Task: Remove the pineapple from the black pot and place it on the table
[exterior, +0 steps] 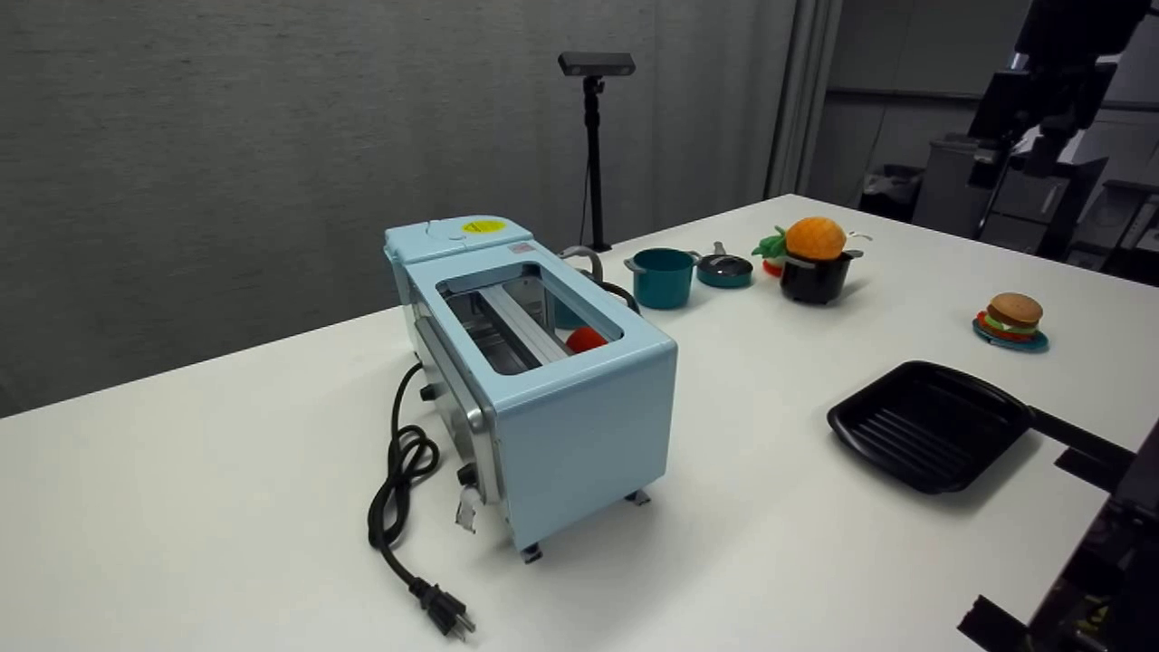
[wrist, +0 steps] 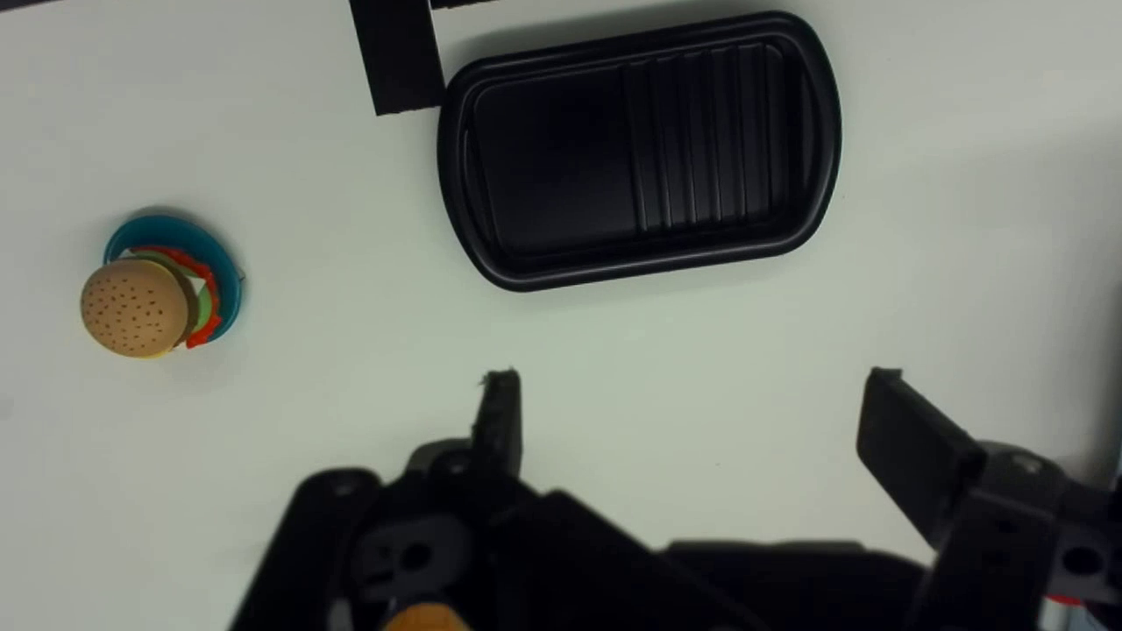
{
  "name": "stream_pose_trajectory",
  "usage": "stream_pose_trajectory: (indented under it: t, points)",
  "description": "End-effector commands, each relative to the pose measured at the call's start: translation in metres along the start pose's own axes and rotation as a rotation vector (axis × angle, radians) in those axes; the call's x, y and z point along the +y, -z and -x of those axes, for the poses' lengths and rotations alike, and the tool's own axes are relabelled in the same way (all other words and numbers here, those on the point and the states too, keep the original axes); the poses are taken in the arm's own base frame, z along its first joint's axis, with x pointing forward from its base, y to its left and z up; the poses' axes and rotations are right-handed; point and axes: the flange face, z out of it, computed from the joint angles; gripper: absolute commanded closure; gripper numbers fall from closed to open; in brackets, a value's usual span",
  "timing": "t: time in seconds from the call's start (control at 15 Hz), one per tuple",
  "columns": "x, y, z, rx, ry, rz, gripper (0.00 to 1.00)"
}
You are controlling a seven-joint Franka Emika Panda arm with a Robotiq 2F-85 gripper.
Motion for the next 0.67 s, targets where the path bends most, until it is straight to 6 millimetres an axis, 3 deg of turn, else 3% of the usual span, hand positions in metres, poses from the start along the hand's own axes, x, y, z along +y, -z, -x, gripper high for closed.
stream_pose_trajectory:
  t: [0.0, 0.2, 0.6]
  points:
    - [0.013, 0.002, -0.035, 0.04, -0.081, 0.025, 0.0]
    - [0.019, 0.003, -0.051, 0.055, -0.129, 0.018, 0.0]
    - [0.017, 0.0, -0.048, 0.044, -0.124, 0.005, 0.0]
